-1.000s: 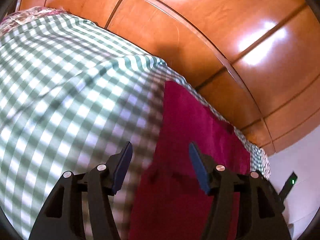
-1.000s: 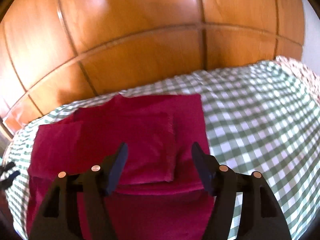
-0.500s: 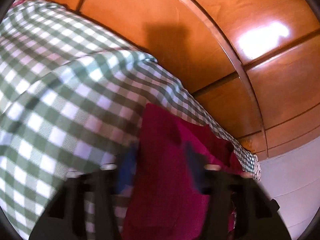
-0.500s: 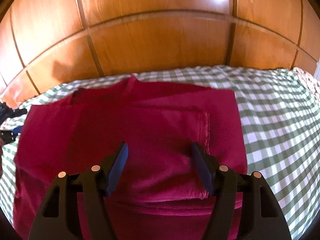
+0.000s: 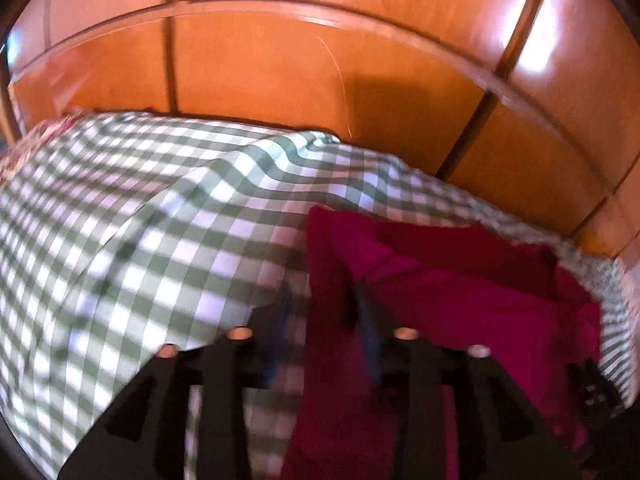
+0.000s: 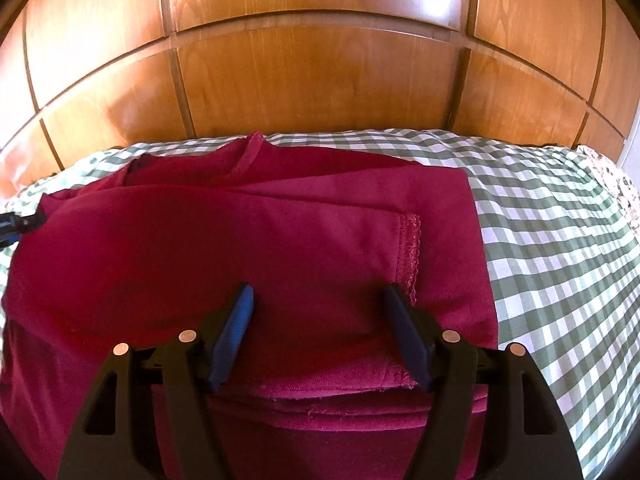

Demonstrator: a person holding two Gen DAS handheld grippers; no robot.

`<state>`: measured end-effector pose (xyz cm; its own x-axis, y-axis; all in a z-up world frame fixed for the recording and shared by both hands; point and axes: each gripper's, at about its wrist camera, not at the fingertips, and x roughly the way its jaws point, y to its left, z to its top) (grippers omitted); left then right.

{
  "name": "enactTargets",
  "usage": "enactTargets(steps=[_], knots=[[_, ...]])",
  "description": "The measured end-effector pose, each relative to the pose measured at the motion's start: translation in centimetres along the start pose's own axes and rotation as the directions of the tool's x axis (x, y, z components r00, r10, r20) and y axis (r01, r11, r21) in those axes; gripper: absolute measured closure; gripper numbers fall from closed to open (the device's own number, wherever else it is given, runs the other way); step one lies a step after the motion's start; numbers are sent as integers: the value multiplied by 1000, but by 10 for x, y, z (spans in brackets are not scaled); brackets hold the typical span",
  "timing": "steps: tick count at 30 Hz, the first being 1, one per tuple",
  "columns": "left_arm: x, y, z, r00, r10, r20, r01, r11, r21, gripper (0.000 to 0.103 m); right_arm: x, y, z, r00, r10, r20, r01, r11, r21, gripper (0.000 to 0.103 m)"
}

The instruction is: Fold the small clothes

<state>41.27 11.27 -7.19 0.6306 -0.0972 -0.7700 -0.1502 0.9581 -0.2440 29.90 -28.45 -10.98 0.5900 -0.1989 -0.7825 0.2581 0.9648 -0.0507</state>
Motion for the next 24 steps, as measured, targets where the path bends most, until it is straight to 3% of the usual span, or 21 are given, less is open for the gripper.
enactTargets(steps=[4,9,14,20,24], knots=[[-38,10,-29,997,-70,18,70,998,-7,59,0,0,0,1000,-3,3,3,1000,-3,35],[-51,18,-70,993,-117,-21,117,993,-4,45,0,1,-1,1000,-9,7,9,1000,-8,35],[-28,19,-86,997,17,-79,-13,998,62,47,0,2,-1,1000,-9,8,9,1000,-8,34],[-29,19,-93,997,61,-48,-59,997,43,47,0,2,-1,1000,-7,7,7,1000,-7,34],[-56,7,-94,990,137,43,-140,988,67,48,1,1,-1,1000,-8,9,8,1000,-7,34]])
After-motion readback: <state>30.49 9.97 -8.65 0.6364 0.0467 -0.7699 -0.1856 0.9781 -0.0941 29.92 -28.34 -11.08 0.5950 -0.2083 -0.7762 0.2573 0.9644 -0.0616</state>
